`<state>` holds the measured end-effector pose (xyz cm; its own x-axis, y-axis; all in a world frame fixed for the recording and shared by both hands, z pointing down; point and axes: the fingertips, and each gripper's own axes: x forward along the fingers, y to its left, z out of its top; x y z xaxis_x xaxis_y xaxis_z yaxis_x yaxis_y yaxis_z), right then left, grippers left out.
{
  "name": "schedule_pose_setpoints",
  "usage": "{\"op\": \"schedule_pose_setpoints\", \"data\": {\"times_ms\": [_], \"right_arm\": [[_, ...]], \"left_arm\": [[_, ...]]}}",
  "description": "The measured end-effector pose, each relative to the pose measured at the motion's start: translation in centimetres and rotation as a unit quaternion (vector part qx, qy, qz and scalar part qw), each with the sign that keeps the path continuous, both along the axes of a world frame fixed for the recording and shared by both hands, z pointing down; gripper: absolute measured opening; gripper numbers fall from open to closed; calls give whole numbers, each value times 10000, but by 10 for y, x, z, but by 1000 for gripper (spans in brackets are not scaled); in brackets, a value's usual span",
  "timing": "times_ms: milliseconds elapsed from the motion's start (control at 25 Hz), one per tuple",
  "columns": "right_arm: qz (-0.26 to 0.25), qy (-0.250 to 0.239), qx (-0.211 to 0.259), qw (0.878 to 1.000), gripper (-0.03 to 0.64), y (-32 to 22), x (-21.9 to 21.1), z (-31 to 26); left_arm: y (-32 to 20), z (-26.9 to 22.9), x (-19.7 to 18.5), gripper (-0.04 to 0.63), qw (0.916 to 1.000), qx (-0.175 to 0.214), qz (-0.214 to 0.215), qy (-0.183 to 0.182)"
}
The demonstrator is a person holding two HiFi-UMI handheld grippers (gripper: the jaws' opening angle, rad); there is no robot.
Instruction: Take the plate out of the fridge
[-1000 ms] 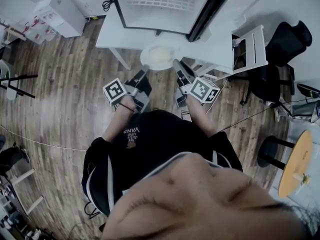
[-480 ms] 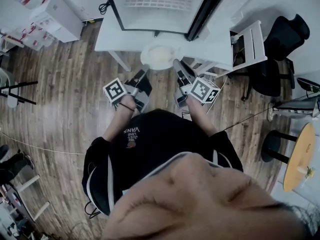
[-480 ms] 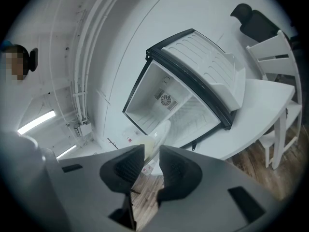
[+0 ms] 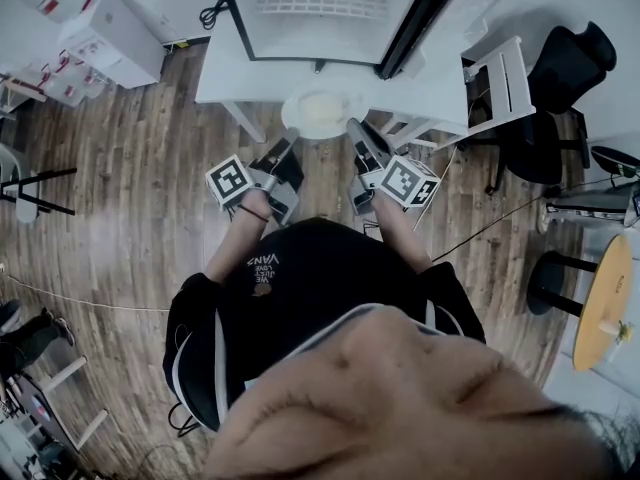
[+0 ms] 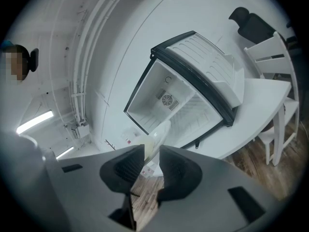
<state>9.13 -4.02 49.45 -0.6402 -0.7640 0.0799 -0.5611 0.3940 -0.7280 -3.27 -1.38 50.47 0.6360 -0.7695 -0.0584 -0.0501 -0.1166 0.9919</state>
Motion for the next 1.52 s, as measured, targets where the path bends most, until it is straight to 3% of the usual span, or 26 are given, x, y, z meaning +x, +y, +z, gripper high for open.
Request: {"op": "schedule_pose_setpoints", "data": {"times_ms": [1520], "right_arm": [[441, 57, 37, 9990, 101, 43, -37, -5]], "left_arm": [[29, -4, -38, 31, 9991, 74, 423, 63]]}}
